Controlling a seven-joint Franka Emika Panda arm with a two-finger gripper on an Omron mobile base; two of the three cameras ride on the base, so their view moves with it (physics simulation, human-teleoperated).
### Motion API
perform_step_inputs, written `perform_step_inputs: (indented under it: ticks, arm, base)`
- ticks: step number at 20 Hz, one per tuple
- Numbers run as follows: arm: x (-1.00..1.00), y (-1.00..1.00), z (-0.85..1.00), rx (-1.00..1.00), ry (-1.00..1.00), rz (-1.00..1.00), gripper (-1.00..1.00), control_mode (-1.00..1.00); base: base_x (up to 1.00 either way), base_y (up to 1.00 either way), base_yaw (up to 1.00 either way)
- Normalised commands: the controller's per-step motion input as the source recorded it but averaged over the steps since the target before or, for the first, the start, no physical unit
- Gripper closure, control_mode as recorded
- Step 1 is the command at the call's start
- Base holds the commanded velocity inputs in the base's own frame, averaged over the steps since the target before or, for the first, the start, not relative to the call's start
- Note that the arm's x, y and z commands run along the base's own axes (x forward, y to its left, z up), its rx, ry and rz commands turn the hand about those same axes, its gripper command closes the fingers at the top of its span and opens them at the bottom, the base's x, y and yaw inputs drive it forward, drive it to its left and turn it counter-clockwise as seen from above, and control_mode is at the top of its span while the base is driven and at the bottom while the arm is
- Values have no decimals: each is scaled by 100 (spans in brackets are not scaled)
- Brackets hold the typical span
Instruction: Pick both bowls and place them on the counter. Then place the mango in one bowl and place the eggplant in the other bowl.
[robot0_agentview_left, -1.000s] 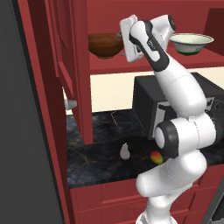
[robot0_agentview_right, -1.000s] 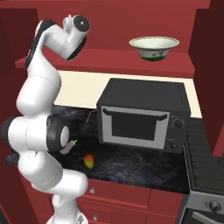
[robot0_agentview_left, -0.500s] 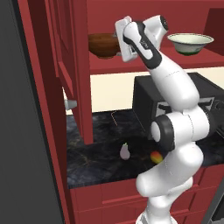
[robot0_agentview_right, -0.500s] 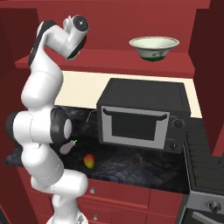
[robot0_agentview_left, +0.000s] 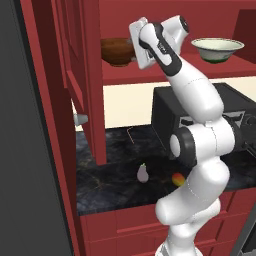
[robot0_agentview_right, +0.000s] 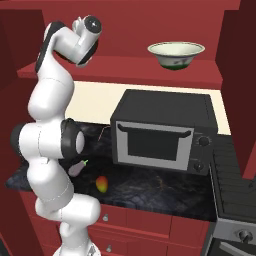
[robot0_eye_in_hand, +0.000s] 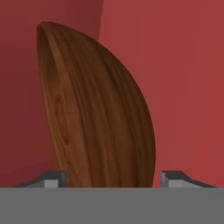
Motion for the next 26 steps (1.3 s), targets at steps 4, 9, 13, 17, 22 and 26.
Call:
perform_step_inputs:
  ticks: [4,9,13,17,22,26]
  arm:
    - [-14,0,-5,-2,0,2,100,-100]
    - [-38,0,1,0,0,0,100,-100]
    - [-54,-6,9,1,-1,0,100,-100]
    - [-61,-9,12,2,-2,0,100,-100]
    - [-63,-8,12,2,0,0,100,-100]
    - [-64,-5,2,1,0,0,100,-100]
  base:
    - [0,0,0]
    - [0,0,0]
    - [0,0,0]
    - [0,0,0]
    - [0,0,0]
    - [0,0,0]
